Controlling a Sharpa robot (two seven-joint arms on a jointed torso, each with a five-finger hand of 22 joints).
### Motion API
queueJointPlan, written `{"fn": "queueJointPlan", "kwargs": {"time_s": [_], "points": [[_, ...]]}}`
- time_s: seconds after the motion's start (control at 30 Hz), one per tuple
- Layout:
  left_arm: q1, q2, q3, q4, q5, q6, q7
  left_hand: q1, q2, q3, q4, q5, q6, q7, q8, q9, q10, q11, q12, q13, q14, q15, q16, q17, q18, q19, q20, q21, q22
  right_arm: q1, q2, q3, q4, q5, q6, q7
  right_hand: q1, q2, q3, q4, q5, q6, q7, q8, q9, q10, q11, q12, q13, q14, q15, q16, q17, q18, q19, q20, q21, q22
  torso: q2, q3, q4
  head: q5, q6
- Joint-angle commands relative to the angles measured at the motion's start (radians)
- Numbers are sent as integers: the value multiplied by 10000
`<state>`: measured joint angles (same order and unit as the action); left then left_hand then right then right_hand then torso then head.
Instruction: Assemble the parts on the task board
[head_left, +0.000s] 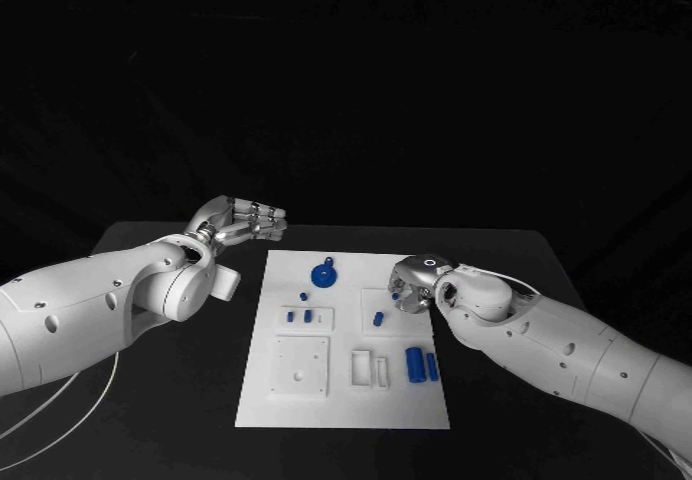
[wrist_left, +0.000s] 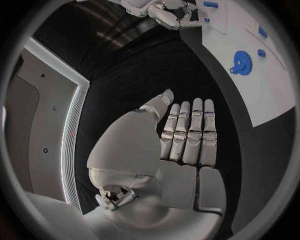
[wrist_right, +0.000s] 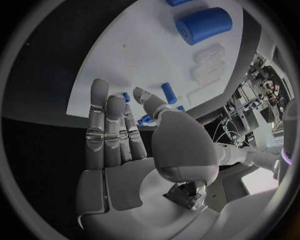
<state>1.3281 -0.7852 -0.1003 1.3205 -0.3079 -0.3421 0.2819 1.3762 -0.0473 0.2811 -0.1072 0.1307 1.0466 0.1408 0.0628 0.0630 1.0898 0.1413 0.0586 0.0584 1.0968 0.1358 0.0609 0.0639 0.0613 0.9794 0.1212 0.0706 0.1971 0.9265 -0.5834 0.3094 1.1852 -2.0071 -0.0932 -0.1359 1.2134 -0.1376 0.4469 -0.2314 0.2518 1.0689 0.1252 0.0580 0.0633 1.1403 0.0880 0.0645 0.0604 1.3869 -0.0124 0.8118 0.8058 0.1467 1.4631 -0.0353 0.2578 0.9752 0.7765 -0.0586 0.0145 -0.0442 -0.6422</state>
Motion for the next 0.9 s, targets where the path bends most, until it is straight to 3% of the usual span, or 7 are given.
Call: {"fn": "queueJointPlan", "kwargs": {"time_s": [0.03, 0.27, 0.53, 0.7, 0.9], "points": [[25, 17, 10, 56, 190, 58, 225, -29, 108, -45, -5, 30, -22, 40, 1, -4, -45, 3, -11, -8, 5, 16, 1, -7, 42, 85, 3, 21, -163, -7, 81, -18, -115, -277, -21, -36, -41, -2, 176, 13, -75, 93, -6, 42, 5, 125, -9, -53, -13, 23, 21, 64, -16, 181, 389, 43, 56, -11, 3, 8, -7, 15, -19], [25, 27, 10, 66, 231, 43, 231, -37, 106, -49, -2, 36, -21, 37, 3, -3, -38, 2, -11, -8, 27, 9, 1, -6, 42, 110, -2, 28, -230, -10, 252, -51, -364, -238, -116, 59, -148, 42, 919, 141, -294, 274, -41, 43, 8, 322, -65, -56, -15, 73, -16, 97, -2, 140, 390, 0, 171, 28, 0, 4, -12, 17, -47], [25, 41, 10, 53, 251, 52, 209, -37, 106, -49, -2, 36, -21, 37, 3, -3, -38, 2, -11, -8, 27, 9, 1, -6, 42, 110, -2, 28, -230, -12, 372, -65, -533, -161, -76, 143, -117, 133, 1182, 205, -411, 448, -82, 49, 14, 490, -116, -54, -14, 82, -50, 96, 7, 115, 377, -27, 221, 38, -5, -6, -17, 33, -74], [25, 46, 10, 51, 255, 66, 189, -47, 107, -51, 2, 39, -30, 39, 2, -4, -37, 1, -11, -8, 42, 5, 3, -5, 37, 122, -4, 30, -284, -24, 460, -82, -623, -141, -32, 188, 42, 378, 1352, 146, -877, 930, -201, 68, 29, 994, -272, -53, -3, 82, -153, 108, 35, 53, 363, -101, 268, 87, -6, 0, -18, 41, -92], [25, 49, 10, 48, 256, 76, 173, -38, 110, -45, -6, 36, -25, 40, 4, -3, -37, 0, -11, -8, 46, 3, 3, -5, 37, 130, -9, 33, -306, -59, 530, -109, -665, -208, -50, 166, 200, 553, 1257, -36, -983, 1379, -305, 76, 39, 1469, -424, -50, 8, 90, -289, 91, 85, -62, 337, -251, 336, 190, -9, -2, -16, 52, -116]]}}
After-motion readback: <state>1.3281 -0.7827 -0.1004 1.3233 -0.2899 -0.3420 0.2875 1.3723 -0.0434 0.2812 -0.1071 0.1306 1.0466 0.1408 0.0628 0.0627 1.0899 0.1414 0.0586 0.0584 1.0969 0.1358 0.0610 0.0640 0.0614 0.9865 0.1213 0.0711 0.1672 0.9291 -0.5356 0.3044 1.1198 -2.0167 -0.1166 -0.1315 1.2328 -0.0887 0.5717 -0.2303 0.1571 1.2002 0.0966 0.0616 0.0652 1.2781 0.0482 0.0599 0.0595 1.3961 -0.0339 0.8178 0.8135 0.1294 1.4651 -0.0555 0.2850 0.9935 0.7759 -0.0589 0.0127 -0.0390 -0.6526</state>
